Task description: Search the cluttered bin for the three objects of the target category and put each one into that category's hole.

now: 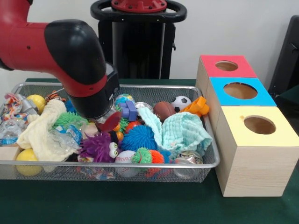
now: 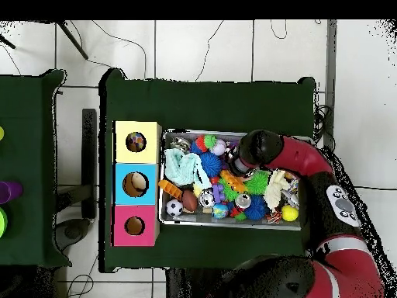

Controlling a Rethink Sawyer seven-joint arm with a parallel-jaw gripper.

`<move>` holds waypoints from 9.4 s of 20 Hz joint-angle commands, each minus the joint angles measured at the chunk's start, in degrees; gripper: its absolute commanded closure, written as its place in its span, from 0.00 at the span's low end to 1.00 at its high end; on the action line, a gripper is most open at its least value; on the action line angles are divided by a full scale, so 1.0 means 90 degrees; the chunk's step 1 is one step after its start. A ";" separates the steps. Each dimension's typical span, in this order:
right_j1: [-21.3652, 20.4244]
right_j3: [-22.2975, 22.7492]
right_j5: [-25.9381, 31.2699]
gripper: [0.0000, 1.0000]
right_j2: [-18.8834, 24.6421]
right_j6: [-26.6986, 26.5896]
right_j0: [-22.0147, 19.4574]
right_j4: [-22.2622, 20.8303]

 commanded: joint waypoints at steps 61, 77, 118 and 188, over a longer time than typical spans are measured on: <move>0.0404 -0.0717 0.0674 0.00 0.0339 -0.0826 0.0229 -0.0522; 0.0628 -0.0855 0.0765 0.00 0.0364 -0.0704 0.0124 -0.0389; 0.1559 -0.3116 0.2507 0.00 0.0414 -0.0866 0.0445 -0.0285; 0.1262 -0.3863 0.5053 1.00 0.0600 -0.0700 0.0815 0.0248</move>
